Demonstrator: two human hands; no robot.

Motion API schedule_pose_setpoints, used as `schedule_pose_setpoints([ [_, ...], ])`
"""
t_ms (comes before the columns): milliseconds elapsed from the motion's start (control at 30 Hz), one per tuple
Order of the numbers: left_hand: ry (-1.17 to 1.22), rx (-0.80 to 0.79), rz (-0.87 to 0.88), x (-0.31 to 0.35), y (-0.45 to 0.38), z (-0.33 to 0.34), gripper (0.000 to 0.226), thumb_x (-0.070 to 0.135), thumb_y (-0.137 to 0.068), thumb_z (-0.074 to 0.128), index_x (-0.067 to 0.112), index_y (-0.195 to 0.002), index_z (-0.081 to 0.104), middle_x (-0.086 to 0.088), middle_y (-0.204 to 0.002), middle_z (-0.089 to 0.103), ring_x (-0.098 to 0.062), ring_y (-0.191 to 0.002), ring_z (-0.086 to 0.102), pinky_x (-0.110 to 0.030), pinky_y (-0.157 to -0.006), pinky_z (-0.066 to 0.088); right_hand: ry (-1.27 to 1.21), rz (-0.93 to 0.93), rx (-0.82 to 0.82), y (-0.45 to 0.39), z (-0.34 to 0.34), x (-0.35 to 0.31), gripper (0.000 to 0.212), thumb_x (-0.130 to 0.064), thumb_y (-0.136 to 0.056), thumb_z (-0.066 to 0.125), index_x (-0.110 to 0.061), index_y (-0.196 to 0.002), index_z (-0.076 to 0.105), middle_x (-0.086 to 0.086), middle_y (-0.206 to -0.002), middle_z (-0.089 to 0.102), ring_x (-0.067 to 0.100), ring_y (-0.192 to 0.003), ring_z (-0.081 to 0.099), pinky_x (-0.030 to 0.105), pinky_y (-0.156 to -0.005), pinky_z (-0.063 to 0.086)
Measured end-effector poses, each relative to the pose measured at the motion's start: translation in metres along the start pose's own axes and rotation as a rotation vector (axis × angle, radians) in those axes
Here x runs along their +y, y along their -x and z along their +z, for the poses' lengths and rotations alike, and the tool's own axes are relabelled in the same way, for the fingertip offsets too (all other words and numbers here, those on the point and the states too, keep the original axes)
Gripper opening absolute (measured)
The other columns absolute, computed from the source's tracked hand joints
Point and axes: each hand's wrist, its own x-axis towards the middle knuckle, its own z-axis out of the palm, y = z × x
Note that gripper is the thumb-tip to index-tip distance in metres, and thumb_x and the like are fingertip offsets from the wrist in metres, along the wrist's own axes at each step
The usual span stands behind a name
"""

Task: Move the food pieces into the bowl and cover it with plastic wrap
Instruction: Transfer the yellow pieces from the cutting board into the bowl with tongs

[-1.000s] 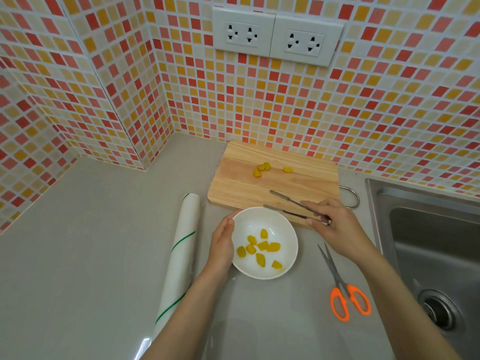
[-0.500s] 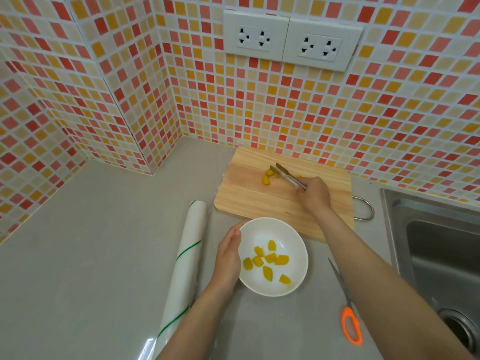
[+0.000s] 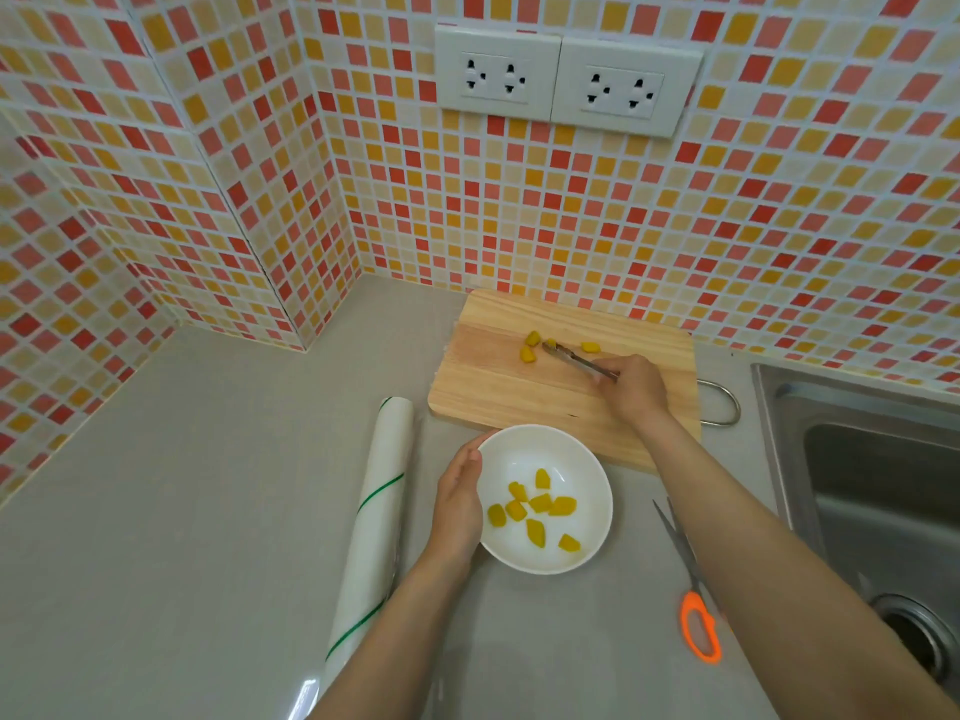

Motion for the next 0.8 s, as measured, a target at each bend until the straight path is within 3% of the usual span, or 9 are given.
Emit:
schedule_pose_setpoints([
  [100, -0.003, 0.0, -0.006, 0.001, 0.001, 0.0, 0.033, 0.019, -0.099, 0.034, 0.026, -0.1, 0.066, 0.008, -0.096, 0.07, 0.003, -0.078, 0.067, -0.01, -0.06, 0.05, -0.022, -0.041, 0.034, 0.015, -0.006, -0.001, 0.027, -0.011, -0.09, 0.054, -0.013, -0.114, 0.067, 0.015, -0.104, 0.072, 0.031, -0.094, 0.062, 0.034, -0.073, 0.047],
  [200, 0.002, 0.017, -0.017, 0.002, 0.002, 0.001, 0.032, 0.019, -0.098, 0.036, 0.029, -0.097, 0.066, 0.007, -0.096, 0.07, -0.006, -0.087, 0.067, -0.018, -0.067, 0.052, -0.053, -0.168, 0.062, 0.046, -0.016, 0.0, 0.029, -0.008, -0.088, 0.057, -0.013, -0.115, 0.067, 0.017, -0.099, 0.069, 0.031, -0.095, 0.059, 0.032, -0.078, 0.042],
  [333, 0.004, 0.016, -0.011, 0.002, 0.002, 0.002, 0.03, 0.019, -0.098, 0.037, 0.027, -0.099, 0.066, 0.004, -0.099, 0.069, -0.013, -0.093, 0.064, -0.022, -0.073, 0.052, -0.038, -0.315, -0.084, 0.098, -0.035, 0.012, 0.032, -0.001, -0.083, 0.063, -0.01, -0.113, 0.067, 0.016, -0.089, 0.059, 0.029, -0.085, 0.058, 0.03, -0.077, 0.041],
  [500, -0.001, -0.012, -0.019, 0.001, 0.001, -0.001, 0.029, 0.02, -0.099, 0.036, 0.023, -0.105, 0.064, 0.005, -0.101, 0.068, -0.008, -0.092, 0.065, -0.014, -0.067, 0.051, 0.197, -0.371, -0.239, 0.123, -0.061, 0.02, 0.04, -0.01, -0.083, 0.066, -0.023, -0.121, 0.063, 0.004, -0.092, 0.052, 0.02, -0.085, 0.054, 0.035, -0.078, 0.047],
  [667, 0.026, -0.023, -0.003, 0.002, 0.001, 0.0, 0.029, 0.017, -0.099, 0.036, 0.024, -0.099, 0.064, 0.007, -0.095, 0.068, 0.005, -0.075, 0.066, -0.01, -0.06, 0.05, 0.301, -0.361, -0.262, 0.113, -0.078, 0.014, 0.045, -0.017, -0.085, 0.065, -0.024, -0.128, 0.056, -0.002, -0.094, 0.047, 0.006, -0.076, 0.042, 0.023, -0.073, 0.034],
  [800, 0.05, -0.02, -0.005, 0.001, -0.001, -0.001, 0.028, 0.018, -0.098, 0.037, 0.022, -0.103, 0.064, 0.007, -0.096, 0.068, 0.001, -0.078, 0.067, -0.009, -0.059, 0.05, 0.221, -0.351, -0.164, 0.095, -0.086, 0.013, 0.043, -0.015, -0.083, 0.067, -0.022, -0.125, 0.058, -0.001, -0.091, 0.048, 0.006, -0.075, 0.04, 0.024, -0.075, 0.034],
])
